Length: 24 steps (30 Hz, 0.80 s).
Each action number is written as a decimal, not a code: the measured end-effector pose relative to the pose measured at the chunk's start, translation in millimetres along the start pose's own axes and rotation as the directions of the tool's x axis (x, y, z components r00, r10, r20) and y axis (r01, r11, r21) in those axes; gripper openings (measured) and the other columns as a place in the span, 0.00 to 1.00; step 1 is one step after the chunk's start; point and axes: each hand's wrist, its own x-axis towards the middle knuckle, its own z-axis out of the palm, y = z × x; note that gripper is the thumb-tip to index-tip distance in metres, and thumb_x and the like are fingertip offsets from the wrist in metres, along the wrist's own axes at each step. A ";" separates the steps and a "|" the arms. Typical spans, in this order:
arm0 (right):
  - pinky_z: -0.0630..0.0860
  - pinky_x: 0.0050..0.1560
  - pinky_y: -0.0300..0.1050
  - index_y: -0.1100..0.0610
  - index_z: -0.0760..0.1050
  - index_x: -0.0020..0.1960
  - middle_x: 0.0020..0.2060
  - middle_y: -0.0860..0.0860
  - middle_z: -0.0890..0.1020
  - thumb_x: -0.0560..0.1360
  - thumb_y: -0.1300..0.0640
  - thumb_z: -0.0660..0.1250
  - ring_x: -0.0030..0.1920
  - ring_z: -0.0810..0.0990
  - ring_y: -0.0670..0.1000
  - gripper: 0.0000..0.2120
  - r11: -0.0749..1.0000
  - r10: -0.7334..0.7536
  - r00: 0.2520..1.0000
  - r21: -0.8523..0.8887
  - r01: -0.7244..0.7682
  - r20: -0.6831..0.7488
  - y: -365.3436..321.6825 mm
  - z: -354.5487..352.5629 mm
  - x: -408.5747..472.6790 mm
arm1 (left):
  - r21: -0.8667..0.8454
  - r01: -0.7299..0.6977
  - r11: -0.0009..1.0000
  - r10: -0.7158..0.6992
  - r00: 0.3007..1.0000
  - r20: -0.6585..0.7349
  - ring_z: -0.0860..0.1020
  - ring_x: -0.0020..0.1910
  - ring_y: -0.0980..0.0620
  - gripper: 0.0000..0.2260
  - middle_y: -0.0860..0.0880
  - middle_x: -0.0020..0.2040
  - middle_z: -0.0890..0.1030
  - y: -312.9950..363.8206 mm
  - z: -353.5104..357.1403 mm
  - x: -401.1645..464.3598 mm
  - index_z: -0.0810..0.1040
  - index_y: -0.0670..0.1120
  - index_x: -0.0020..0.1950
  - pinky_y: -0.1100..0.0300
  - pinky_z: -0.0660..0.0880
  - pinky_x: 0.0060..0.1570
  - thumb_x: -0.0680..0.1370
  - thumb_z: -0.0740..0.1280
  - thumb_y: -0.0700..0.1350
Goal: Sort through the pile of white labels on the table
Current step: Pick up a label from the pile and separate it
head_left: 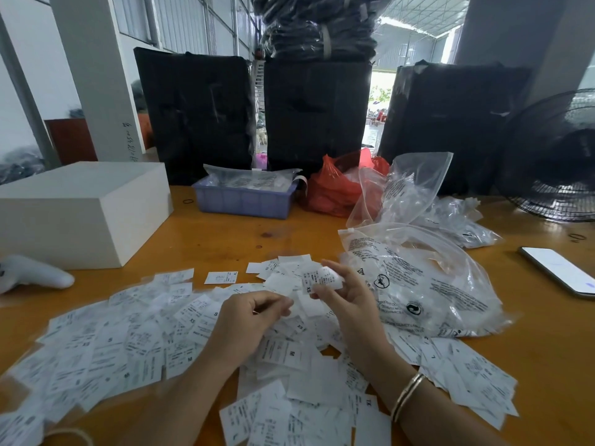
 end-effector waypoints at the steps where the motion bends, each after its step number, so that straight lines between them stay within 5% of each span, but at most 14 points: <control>1: 0.74 0.35 0.35 0.40 0.75 0.55 0.35 0.49 0.83 0.73 0.57 0.71 0.36 0.77 0.51 0.16 1.000 -0.001 1.000 -0.002 0.001 0.015 0.2 0.2 -0.1 | -0.009 0.002 1.000 -0.003 1.000 -0.002 0.80 0.42 0.66 0.05 0.66 0.37 0.82 0.9 -0.1 -0.4 0.81 0.58 0.40 0.76 0.72 0.36 0.69 0.68 0.57; 7: 0.67 0.28 0.34 0.40 0.72 0.61 0.27 0.46 0.71 0.73 0.56 0.72 0.28 0.69 0.43 0.21 0.999 0.006 0.998 -0.035 -0.003 0.060 1.9 0.7 -0.7 | -0.016 0.017 1.000 -0.017 1.000 -0.007 0.80 0.41 0.65 0.03 0.64 0.37 0.83 2.4 -0.5 -0.8 0.81 0.58 0.39 0.73 0.73 0.36 0.72 0.69 0.53; 12: 0.74 0.37 0.54 0.43 0.72 0.62 0.41 0.64 0.79 0.75 0.59 0.69 0.36 0.75 0.59 0.18 0.998 0.024 0.994 -0.067 -0.017 0.104 1.7 2.6 -0.9 | -0.037 0.012 0.999 -0.013 1.000 -0.027 0.80 0.39 0.65 0.04 0.63 0.37 0.83 3.5 -1.2 -2.1 0.81 0.57 0.39 0.71 0.72 0.38 0.71 0.68 0.55; 14: 0.76 0.40 0.61 0.49 0.74 0.60 0.43 0.63 0.82 0.77 0.62 0.65 0.39 0.78 0.66 0.14 0.998 0.030 0.993 -0.053 -0.024 0.117 2.2 2.7 -1.6 | -0.046 0.012 0.999 -0.013 0.999 -0.033 0.80 0.39 0.65 0.03 0.63 0.37 0.83 3.5 -1.5 -1.9 0.81 0.57 0.38 0.72 0.71 0.38 0.72 0.69 0.53; 18: 0.74 0.43 0.42 0.67 0.77 0.45 0.41 0.61 0.82 0.78 0.62 0.62 0.43 0.80 0.58 0.09 0.997 0.018 0.999 -0.081 -0.014 0.049 4.8 -0.7 0.7 | -0.060 0.018 0.998 -0.020 0.999 -0.033 0.80 0.40 0.64 0.06 0.63 0.37 0.83 5.2 -2.4 -1.3 0.81 0.57 0.39 0.72 0.72 0.38 0.68 0.67 0.57; 24: 0.72 0.40 0.40 0.66 0.75 0.38 0.34 0.55 0.79 0.79 0.63 0.61 0.37 0.77 0.50 0.12 0.996 0.044 0.996 -0.077 -0.038 0.073 2.9 0.8 1.1 | -0.059 0.013 0.998 -0.014 1.000 -0.015 0.78 0.43 0.70 0.03 0.68 0.40 0.82 4.0 -2.5 -1.4 0.80 0.59 0.41 0.74 0.74 0.36 0.74 0.69 0.50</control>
